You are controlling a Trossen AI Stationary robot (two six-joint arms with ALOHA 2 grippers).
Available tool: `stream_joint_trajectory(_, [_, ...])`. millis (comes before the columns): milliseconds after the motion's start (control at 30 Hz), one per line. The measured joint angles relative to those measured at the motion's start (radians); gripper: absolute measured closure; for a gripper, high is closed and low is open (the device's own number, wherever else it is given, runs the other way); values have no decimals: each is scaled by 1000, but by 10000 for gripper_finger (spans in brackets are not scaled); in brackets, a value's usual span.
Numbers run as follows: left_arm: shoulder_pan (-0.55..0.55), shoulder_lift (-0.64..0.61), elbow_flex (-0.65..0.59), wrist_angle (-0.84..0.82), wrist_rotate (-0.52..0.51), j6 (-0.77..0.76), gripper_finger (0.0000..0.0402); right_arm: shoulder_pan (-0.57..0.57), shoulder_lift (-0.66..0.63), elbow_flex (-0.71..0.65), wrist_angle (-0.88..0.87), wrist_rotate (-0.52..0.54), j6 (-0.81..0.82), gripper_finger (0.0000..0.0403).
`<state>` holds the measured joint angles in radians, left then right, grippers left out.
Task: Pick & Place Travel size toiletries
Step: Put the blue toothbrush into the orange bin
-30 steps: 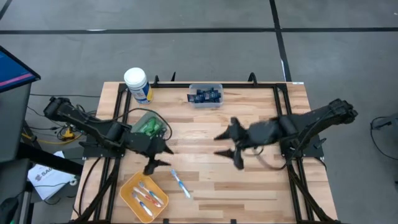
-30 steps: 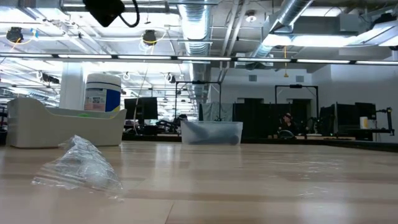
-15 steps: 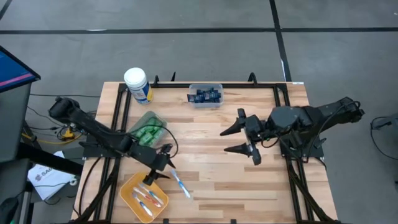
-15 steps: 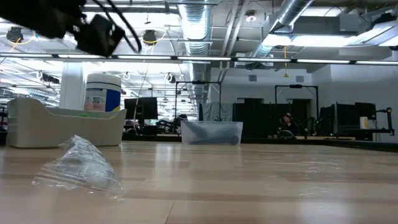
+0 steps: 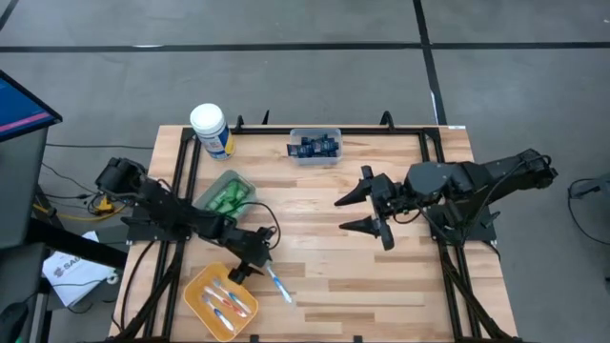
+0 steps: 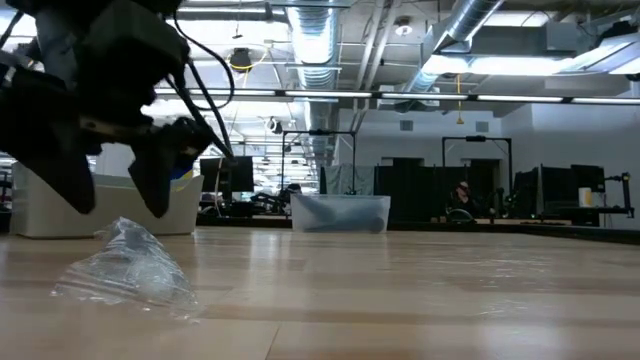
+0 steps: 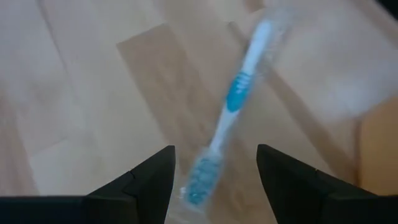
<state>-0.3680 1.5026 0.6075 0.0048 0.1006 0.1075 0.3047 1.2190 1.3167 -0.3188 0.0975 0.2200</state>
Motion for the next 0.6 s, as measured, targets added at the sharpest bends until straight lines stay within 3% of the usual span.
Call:
stream_joint_trajectory(300, [45, 39, 0, 13, 59, 64, 186, 9, 0, 0, -16, 0, 28, 150])
stream_joint_trajectory(600, [44, 59, 0, 10, 63, 98, 259, 9, 0, 0, -20, 0, 43, 150])
